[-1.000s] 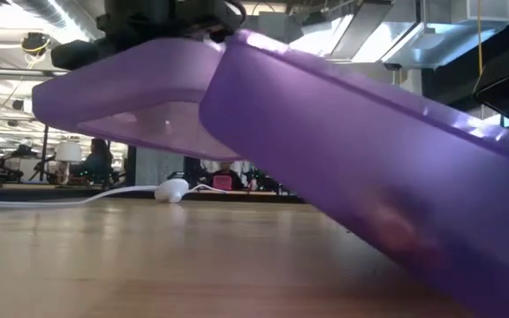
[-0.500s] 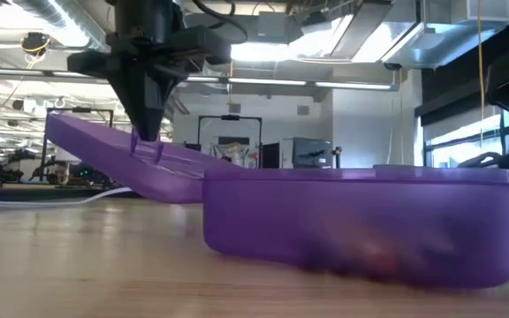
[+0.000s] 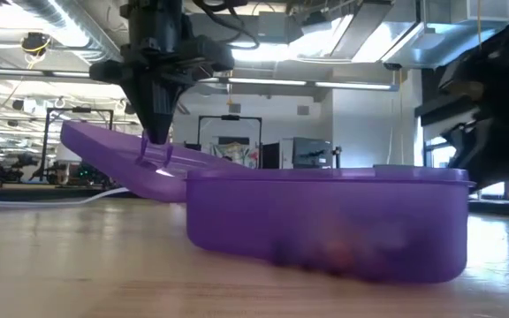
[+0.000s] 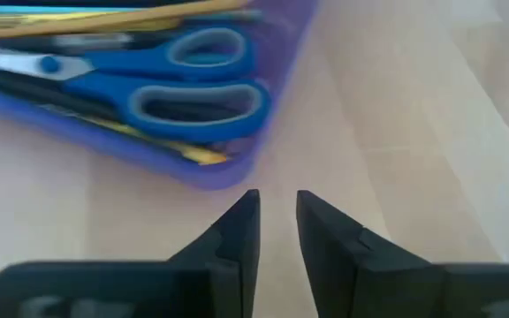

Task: Pick & place school supplies into a supply box
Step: Close the purple supply box

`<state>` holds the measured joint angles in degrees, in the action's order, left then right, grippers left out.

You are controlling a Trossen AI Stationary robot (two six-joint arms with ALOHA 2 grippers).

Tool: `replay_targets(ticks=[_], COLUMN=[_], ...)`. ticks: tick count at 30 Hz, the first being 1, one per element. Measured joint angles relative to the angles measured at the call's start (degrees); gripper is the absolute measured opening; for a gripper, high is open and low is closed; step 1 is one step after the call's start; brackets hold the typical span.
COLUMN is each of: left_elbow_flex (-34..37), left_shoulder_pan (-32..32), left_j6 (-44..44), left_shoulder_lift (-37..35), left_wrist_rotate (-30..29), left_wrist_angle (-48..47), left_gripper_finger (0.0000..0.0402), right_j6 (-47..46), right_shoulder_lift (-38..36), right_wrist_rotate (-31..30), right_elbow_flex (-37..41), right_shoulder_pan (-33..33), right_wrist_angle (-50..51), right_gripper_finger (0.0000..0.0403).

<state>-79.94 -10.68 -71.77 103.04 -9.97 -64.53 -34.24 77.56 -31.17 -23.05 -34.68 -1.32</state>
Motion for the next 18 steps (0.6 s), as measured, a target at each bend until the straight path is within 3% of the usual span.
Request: replay_targets(ticks=[7,18], left_elbow_flex=[-0.92,-9.3], left_shoulder_pan=[1.66,3.85], left_j6=[4.99,15.27], left_shoulder_lift=[0.0,0.0], left_wrist_rotate=[-0.33,-5.24], left_wrist_angle=[-0.36,-0.46], left_gripper_finger=[0.0003,0.0003], right_j6=[1.77,6.41], right_shoulder_lift=[2.47,4.99], right_wrist_rotate=[7.8,12.86], right_elbow_flex=[0.0,0.07], right_shoulder_pan=[6.12,6.56], right_wrist_angle=[-1.76,-12.13], right_gripper_finger=[0.0082,0.0082])
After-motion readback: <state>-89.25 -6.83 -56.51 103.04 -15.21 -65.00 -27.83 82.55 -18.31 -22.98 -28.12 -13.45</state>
